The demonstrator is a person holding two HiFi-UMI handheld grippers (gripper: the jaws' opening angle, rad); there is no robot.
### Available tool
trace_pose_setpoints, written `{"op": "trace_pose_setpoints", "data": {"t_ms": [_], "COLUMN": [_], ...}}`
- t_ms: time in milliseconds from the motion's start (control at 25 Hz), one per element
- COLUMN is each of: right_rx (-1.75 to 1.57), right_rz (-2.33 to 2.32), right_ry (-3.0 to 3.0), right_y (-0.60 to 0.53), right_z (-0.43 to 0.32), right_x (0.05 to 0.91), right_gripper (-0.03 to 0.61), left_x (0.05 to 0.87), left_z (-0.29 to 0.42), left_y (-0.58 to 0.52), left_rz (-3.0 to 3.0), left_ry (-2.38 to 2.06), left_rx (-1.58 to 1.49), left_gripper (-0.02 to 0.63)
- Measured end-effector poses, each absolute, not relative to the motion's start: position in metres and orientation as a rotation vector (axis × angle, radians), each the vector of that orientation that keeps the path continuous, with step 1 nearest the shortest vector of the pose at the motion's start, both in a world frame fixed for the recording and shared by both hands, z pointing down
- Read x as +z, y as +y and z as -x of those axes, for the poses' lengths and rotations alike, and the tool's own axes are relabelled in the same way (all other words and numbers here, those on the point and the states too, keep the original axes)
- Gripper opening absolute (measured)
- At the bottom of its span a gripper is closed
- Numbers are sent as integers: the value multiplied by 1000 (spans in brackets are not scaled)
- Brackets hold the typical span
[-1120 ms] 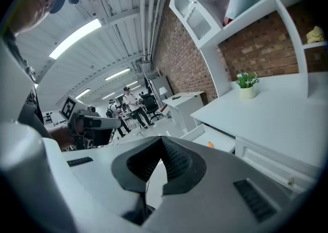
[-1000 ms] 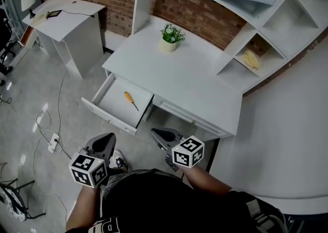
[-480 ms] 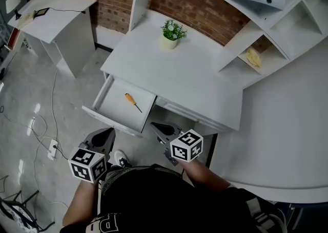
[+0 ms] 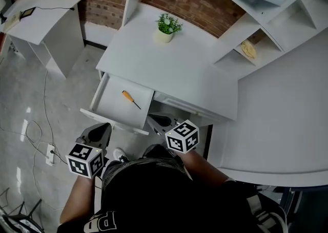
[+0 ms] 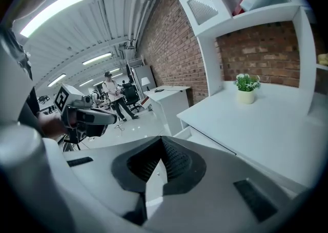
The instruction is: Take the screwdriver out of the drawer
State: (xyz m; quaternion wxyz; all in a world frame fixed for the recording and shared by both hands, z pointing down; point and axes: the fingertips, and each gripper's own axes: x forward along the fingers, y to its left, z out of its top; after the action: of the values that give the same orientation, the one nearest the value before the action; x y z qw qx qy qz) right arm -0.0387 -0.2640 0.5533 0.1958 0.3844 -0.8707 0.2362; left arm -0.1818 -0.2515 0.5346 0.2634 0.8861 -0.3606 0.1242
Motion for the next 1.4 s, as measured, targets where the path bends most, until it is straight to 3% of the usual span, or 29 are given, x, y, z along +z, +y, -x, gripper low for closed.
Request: {"op": "trace_pose_setpoints", "data": {"t_ms": [680, 1400], "right_rx": [641, 592], "right_rz": [-952, -739], "right_ry": [-2406, -2095], "right_y": [-322, -391], "right_z": [58, 54], "right_x": [581, 753], "right_gripper": [5, 5], "left_x": [561, 618], "left_z": [203, 216], "left_y": [-278, -294], "left_rz": [-2264, -2015], "left_ry": [-1091, -1239], "left_rx": [297, 315], "left_gripper": [17, 17]}}
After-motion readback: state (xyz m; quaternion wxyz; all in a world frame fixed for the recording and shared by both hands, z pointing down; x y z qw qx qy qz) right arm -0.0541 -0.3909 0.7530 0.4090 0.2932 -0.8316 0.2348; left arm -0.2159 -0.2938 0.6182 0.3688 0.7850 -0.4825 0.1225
